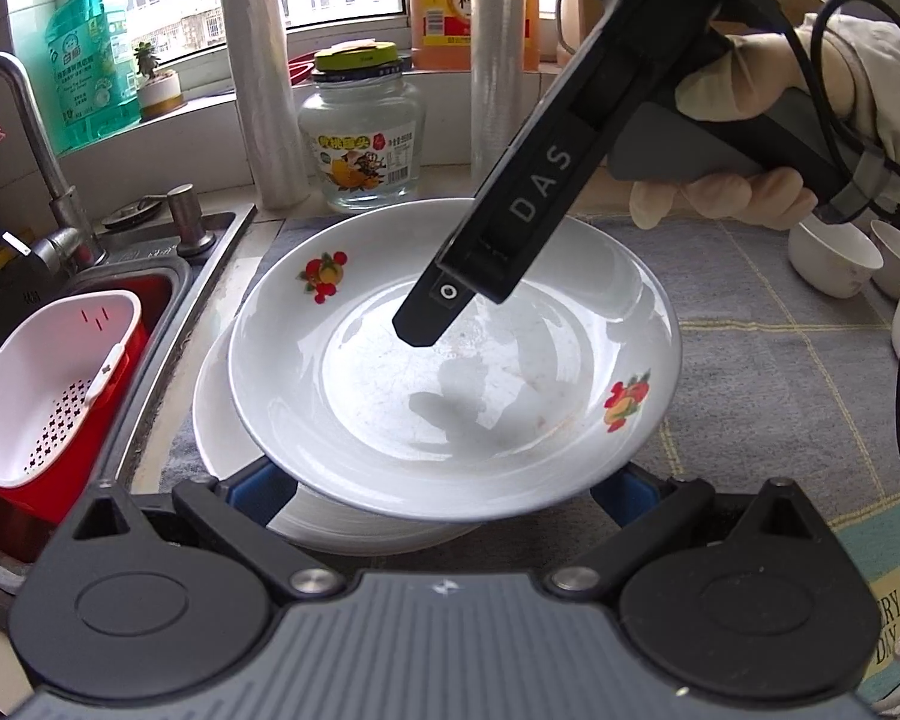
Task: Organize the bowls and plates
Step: 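Carry the held plate with the right gripper over the plate stack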
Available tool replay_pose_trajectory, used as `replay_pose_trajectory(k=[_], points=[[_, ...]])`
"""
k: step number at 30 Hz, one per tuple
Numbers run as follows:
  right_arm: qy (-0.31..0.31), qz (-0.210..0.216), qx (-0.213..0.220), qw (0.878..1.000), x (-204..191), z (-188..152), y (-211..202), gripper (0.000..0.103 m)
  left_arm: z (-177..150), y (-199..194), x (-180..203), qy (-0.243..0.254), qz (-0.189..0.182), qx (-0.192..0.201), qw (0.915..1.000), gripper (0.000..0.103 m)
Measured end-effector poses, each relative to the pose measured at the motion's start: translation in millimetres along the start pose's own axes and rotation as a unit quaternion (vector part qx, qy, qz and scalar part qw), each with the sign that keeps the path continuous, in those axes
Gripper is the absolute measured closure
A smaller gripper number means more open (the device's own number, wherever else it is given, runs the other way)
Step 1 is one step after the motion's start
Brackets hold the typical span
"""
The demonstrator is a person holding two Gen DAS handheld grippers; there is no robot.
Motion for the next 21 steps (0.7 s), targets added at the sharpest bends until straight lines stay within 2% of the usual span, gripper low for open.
replay_pose_trajectory(k=[21], points=[[-0.002, -0.003, -0.009, 1.0, 4, 5, 13, 0.0, 2, 10, -12, -0.029, -0.028, -0.022, 0.9989, 0.001]])
Point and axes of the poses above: each gripper's, at about its wrist camera, not at the fingertips, and y roughly the way its jaws point, x to its right, z to its top, the point moved 7 cm from there along y, roughly the way its jaws point, and after that the axes turned 14 degrees about y, right-handed, at the moved point
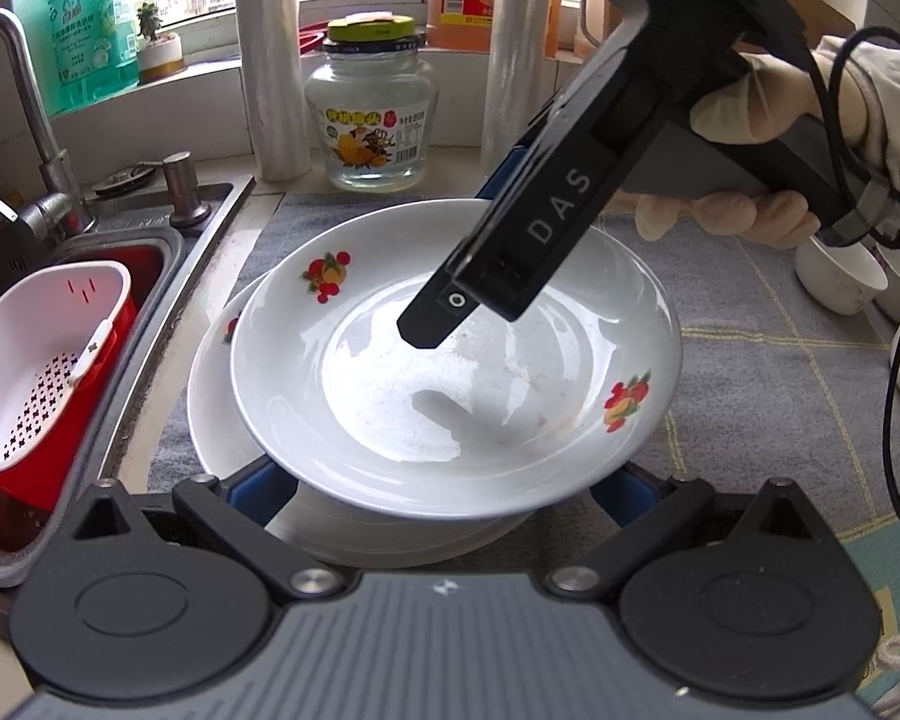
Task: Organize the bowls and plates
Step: 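Carry the held plate with the right gripper over the plate stack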
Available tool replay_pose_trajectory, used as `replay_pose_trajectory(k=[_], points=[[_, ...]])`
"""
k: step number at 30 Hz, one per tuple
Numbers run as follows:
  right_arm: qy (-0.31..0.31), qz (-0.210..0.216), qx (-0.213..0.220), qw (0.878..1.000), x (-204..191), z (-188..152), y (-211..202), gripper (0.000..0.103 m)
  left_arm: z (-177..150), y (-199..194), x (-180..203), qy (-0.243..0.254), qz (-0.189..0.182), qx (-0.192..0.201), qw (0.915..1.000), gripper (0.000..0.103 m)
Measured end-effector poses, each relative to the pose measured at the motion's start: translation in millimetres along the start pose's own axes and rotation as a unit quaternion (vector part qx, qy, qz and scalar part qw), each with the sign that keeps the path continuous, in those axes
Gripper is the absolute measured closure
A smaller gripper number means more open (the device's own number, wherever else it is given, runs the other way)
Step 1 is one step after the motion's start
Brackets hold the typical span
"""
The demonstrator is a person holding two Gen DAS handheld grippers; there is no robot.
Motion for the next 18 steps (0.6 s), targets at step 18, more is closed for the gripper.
replay_pose_trajectory(k=[18], points=[[-0.005, -0.016, 0.0, 1.0, -1.0, 1.9, 1.8, 0.0, 0.6, 8.5, -9.8, 0.006, -0.024, -0.058, 0.998, 0.001]])
Point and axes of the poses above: each gripper's, at about its wrist camera, not at the fingertips, and y roughly the way its jaws point, x to its right, z to its top, the point moved 7 cm from there along y, roughly the way its jaws point, and after that the axes turned 14 degrees about y, right-handed, at the moved point
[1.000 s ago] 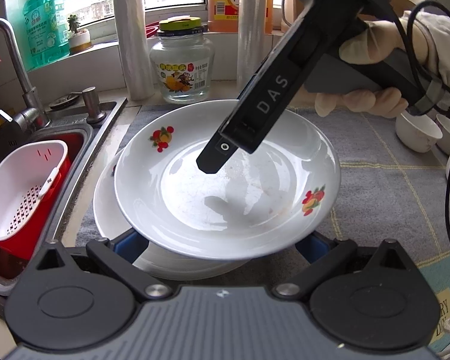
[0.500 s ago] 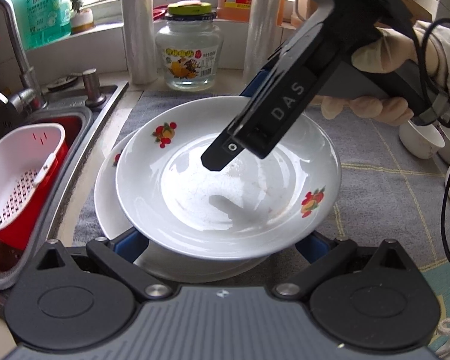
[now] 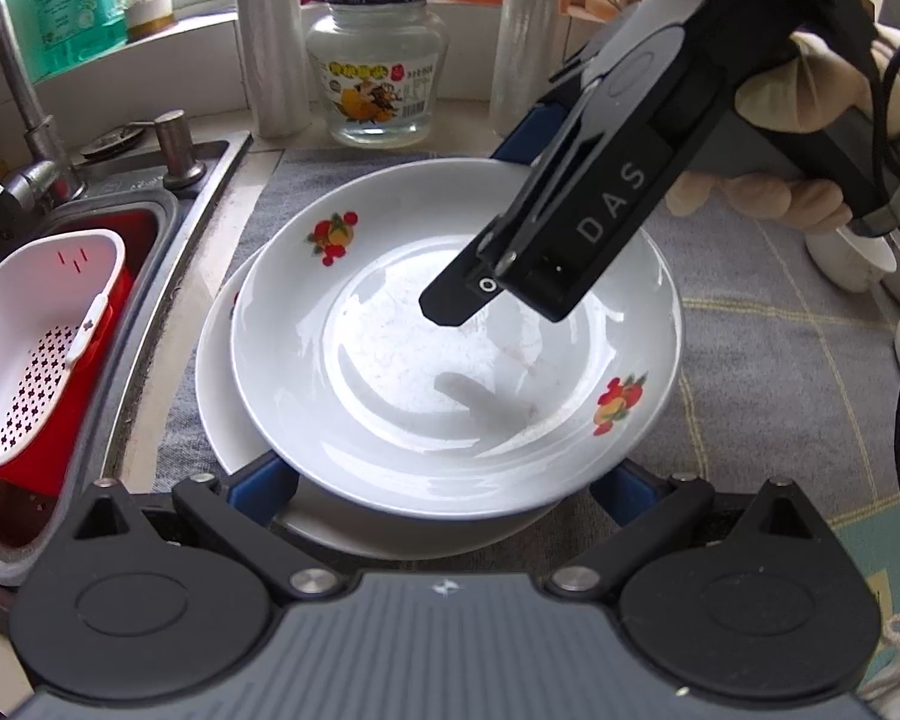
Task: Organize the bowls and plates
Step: 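Carry the held plate with the right gripper over the plate stack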
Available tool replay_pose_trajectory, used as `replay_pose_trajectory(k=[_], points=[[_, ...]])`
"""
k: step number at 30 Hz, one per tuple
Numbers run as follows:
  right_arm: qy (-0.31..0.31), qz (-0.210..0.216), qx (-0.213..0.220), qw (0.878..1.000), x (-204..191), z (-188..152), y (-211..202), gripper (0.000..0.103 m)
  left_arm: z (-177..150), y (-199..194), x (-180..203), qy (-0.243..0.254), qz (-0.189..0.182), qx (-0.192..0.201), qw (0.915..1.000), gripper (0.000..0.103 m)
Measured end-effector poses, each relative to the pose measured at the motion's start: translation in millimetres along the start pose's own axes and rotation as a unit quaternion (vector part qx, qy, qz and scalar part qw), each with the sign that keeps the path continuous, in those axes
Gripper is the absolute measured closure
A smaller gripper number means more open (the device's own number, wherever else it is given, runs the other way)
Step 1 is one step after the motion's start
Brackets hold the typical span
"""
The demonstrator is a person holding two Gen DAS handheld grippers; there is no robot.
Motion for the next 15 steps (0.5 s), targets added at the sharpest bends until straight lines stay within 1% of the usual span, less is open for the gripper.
replay_pose_trajectory(k=[7, 10, 15], points=[[0.006, -0.002, 0.005, 1.0, 2.0, -2.0, -5.2, 0.0, 3.0, 3.8, -5.2, 0.021, -0.025, -0.034, 0.9989, 0.001], [0.007, -0.003, 0.008, 1.0, 2.5, -3.4, -6.9, 0.0, 3.0, 3.0, -6.0, 0.028, -0.024, -0.041, 0.9985, 0.001], [0.008, -0.004, 0.011, 1.0, 1.5, -4.7, -7.8, 0.0, 1.4, 1.2, -6.2, 0.032, -0.015, -0.042, 0.9985, 0.001]])
Point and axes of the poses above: each gripper's, at about its wrist camera, not at the fingertips, and y roughly the way its jaws point, x to its right, z to its top, the point moved 7 cm from there along y, roughly the way its jaws point, and after that the axes turned 14 degrees about y, right-handed, at the moved point
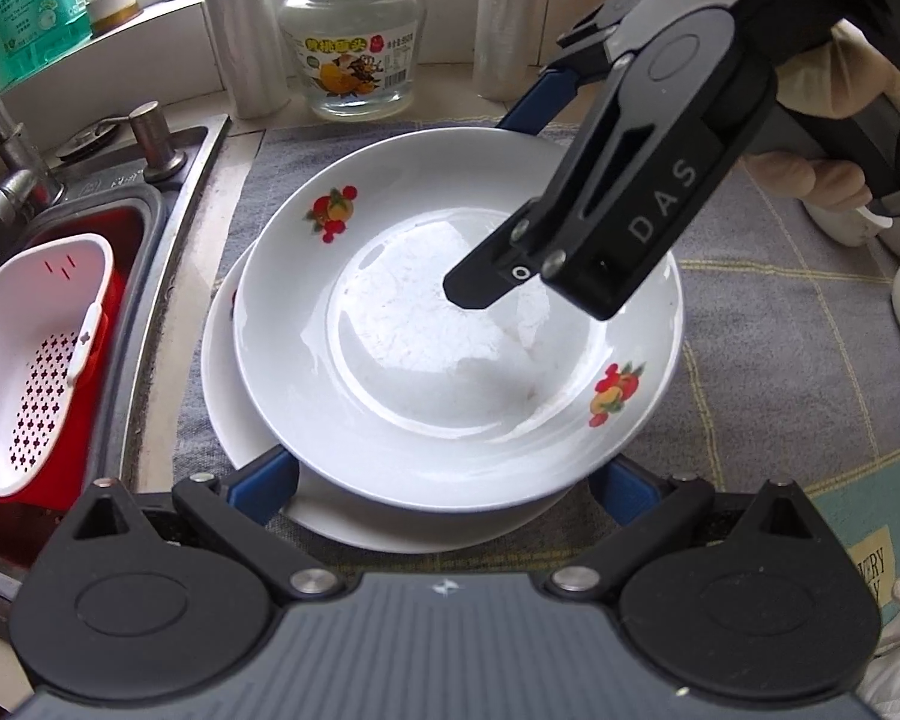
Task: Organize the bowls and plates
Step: 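Carry the held plate with the right gripper over the plate stack, then lower the plate onto the stack and open the right gripper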
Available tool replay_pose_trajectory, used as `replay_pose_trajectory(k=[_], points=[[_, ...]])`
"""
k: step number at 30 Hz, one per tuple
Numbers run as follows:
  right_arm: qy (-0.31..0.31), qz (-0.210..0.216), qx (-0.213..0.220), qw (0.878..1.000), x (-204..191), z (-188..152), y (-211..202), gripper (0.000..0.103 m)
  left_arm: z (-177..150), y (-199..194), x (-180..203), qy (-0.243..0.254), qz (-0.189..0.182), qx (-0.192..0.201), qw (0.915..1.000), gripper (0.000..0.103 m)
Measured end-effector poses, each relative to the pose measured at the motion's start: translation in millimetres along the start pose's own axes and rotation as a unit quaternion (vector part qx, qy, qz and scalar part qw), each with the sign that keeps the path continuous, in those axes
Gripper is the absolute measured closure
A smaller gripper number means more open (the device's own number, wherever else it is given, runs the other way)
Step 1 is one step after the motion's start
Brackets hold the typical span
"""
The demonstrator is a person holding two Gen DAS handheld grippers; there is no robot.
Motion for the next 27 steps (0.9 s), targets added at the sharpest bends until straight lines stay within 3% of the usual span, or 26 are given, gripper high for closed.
replay_pose_trajectory(k=[16, 27], points=[[-0.012, -0.018, -0.008, 1.0, -4, -4, -2, 0.0, 1, 3, -1, 0.018, 0.009, -0.007, 0.9998, 0.0], [-0.027, -0.033, -0.019, 0.999, -7, -13, -3, 0.0, -1, -1, 0, 0.016, 0.018, 0.016, 0.9996, 0.0]])
Point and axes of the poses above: each gripper's, at about its wrist camera, not at the fingertips, and y roughly the way its jaws point, x to its right, z to its top, the point moved 7 cm from there along y, roughly the way its jaws point, and after that the axes turned 14 degrees about y, right-handed, at the moved point
